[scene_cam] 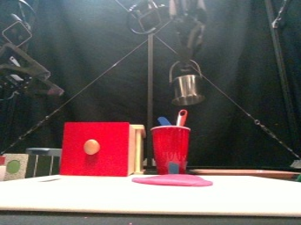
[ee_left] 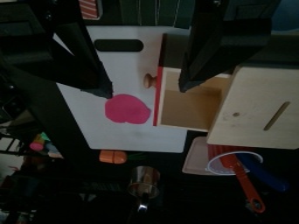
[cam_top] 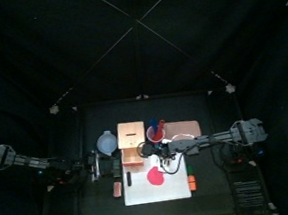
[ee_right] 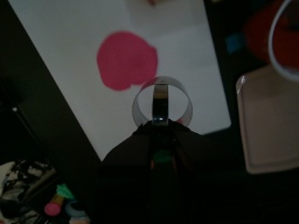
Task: Get the cutter from the drawer then cut the dough then place the extra dough in the bowl
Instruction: Place the cutter on the board
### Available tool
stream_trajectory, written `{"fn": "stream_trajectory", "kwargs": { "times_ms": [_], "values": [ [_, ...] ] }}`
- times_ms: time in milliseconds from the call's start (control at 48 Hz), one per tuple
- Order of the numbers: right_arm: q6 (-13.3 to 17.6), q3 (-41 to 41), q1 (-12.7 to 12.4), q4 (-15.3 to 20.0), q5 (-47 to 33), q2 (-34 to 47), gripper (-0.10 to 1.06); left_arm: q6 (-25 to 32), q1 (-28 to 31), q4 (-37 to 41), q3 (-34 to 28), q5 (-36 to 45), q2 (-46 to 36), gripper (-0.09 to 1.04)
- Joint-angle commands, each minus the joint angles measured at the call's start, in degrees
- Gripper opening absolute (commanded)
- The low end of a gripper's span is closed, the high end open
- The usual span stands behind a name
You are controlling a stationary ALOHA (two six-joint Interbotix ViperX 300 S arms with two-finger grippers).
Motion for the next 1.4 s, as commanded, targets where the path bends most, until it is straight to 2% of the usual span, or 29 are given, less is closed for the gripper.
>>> {"fn": "stream_trajectory", "kwargs": {
  "times_ms": [21, 229, 333, 625, 833, 1396],
  "values": [
    [2.2, 6.24, 1.05, 0.53, -6.24, -5.01, 0.5, 0.26, 2.37, 0.18, -2.2, -0.88, 0.09, 0.95],
    [4.83, 18.63, 3.43, 0.0, -20.21, -7.82, 0.5, 0.35, 6.5, 1.41, -4.22, -1.05, 0.18, 0.95],
    [5.8, 22.24, 4.13, 0.0, -24.26, -8.96, 0.5, 0.26, 8.26, 2.02, -5.27, -1.14, 0.18, 0.95],
    [4.75, 24.52, 5.19, 0.09, -23.91, -8.96, 0.5, 0.09, 13.54, 2.02, -7.82, -1.14, 0.18, 0.95],
    [1.23, 24.52, 6.33, 0.0, -24.52, -8.53, 0.5, 0.26, 14.77, 2.02, -8.79, -1.14, 0.09, 0.95],
    [1.85, 23.99, 6.06, -0.44, -26.28, -4.39, 0.53, 0.0, 18.9, 1.76, -9.23, -1.14, 0.09, 0.95]
  ]
}}
